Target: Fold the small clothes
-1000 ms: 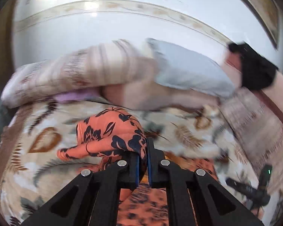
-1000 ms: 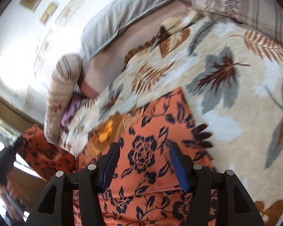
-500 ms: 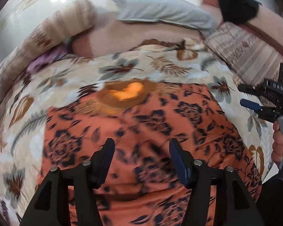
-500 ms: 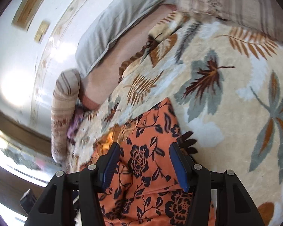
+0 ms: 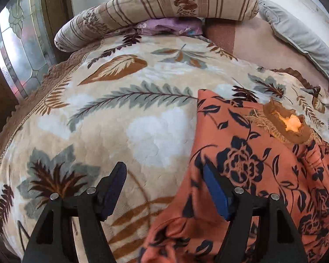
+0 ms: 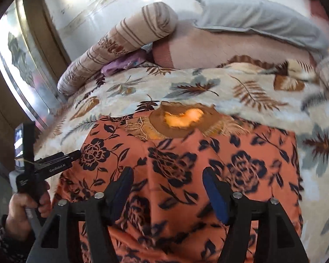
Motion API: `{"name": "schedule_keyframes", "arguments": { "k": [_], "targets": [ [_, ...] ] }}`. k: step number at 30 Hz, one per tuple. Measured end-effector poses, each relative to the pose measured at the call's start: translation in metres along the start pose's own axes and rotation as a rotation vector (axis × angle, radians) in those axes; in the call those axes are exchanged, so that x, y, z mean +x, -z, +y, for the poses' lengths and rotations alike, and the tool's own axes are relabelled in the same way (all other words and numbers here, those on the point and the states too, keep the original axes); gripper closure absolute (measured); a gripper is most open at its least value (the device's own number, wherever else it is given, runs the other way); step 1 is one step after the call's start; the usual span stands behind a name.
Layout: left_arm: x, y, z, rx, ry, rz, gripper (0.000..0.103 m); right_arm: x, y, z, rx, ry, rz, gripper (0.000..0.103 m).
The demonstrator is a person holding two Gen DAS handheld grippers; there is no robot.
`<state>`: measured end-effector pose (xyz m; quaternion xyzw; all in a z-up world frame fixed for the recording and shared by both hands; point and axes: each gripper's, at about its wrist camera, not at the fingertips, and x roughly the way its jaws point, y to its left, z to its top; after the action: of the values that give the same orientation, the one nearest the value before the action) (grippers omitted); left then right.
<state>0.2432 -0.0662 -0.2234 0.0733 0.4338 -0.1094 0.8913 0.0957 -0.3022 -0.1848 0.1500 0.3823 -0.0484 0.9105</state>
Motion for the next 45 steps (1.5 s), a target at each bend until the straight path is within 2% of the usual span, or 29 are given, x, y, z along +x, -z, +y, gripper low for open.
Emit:
{"name": "schedule_keyframes", "arguments": {
  "k": [4, 6, 7, 8, 9, 10, 12, 14, 17, 20, 22, 23, 25, 27, 30, 32, 35, 36, 37, 38, 40, 45],
  "targets": [
    [0.000, 0.004, -0.006, 0.048, -0.029, 0.005, 0.030, 0.046, -0.019, 0.015, 0.007, 0.045, 0.057, 0.034],
    [0.001, 0.007, -0.003, 0.047, -0.026, 0.011, 0.030, 0.076, -0.025, 0.019, -0.006, 0.090, 0.148, 0.035],
    [0.005, 0.006, 0.000, 0.040, -0.024, 0.016, 0.030, 0.086, -0.026, 0.021, -0.020, 0.118, 0.180, 0.047],
    [0.005, 0.006, 0.001, 0.031, -0.017, 0.021, 0.030, 0.092, -0.026, 0.020, -0.036, 0.144, 0.208, 0.064],
    [0.007, 0.005, 0.002, 0.023, -0.012, 0.023, 0.030, 0.092, -0.026, 0.014, -0.037, 0.159, 0.229, 0.090],
    [0.009, 0.005, 0.003, 0.022, -0.012, 0.021, 0.030, 0.082, -0.028, 0.006, -0.012, 0.159, 0.216, 0.092],
    [0.007, 0.005, 0.001, 0.030, -0.021, 0.014, 0.030, 0.045, -0.033, -0.013, 0.026, 0.174, 0.128, 0.096],
    [0.005, 0.006, -0.001, 0.037, -0.033, 0.005, 0.030, -0.003, -0.034, -0.040, 0.084, 0.182, 0.028, 0.096],
    [0.002, 0.009, -0.002, 0.042, -0.051, -0.005, 0.030, -0.067, -0.018, -0.092, 0.241, 0.095, -0.091, 0.096],
    [-0.001, 0.012, -0.003, 0.045, -0.051, -0.013, 0.030, -0.098, 0.019, -0.141, 0.396, 0.006, -0.080, 0.087],
    [-0.004, 0.014, -0.005, 0.058, -0.068, -0.021, 0.030, -0.106, 0.047, -0.167, 0.499, 0.057, -0.025, 0.068],
    [-0.005, 0.015, -0.006, 0.063, -0.074, -0.025, 0.030, -0.108, 0.059, -0.178, 0.544, 0.068, -0.008, 0.064],
    [-0.008, 0.017, -0.005, 0.062, -0.072, -0.030, 0.030, -0.110, 0.074, -0.193, 0.637, 0.025, -0.004, 0.037],
    [-0.012, 0.018, -0.004, 0.056, -0.065, -0.035, 0.030, -0.112, 0.077, -0.200, 0.686, -0.015, -0.041, 0.035],
    [-0.016, 0.020, -0.003, 0.055, -0.064, -0.048, 0.030, -0.102, 0.060, -0.194, 0.617, -0.013, -0.046, 0.035],
    [-0.019, 0.020, -0.003, 0.056, -0.066, -0.068, 0.030, -0.087, 0.049, -0.186, 0.552, 0.015, -0.002, 0.035],
    [-0.024, 0.018, -0.004, 0.061, -0.056, -0.105, 0.030, -0.051, 0.038, -0.171, 0.436, 0.112, 0.086, 0.039],
    [-0.026, 0.018, -0.005, 0.066, -0.056, -0.115, 0.030, -0.040, 0.037, -0.167, 0.401, 0.151, 0.117, 0.051],
    [-0.027, 0.017, -0.007, 0.071, -0.054, -0.121, 0.030, -0.029, 0.037, -0.163, 0.360, 0.183, 0.154, 0.073],
    [-0.027, 0.017, -0.007, 0.076, -0.050, -0.123, 0.030, -0.021, 0.037, -0.158, 0.317, 0.232, 0.186, 0.078],
    [-0.028, 0.017, -0.009, 0.079, -0.038, -0.123, 0.030, -0.020, 0.037, -0.146, 0.233, 0.300, 0.184, 0.098],
    [-0.034, 0.015, -0.016, 0.087, -0.043, -0.174, 0.030, -0.057, 0.011, -0.125, 0.156, 0.327, -0.006, 0.099]
  ]
}}
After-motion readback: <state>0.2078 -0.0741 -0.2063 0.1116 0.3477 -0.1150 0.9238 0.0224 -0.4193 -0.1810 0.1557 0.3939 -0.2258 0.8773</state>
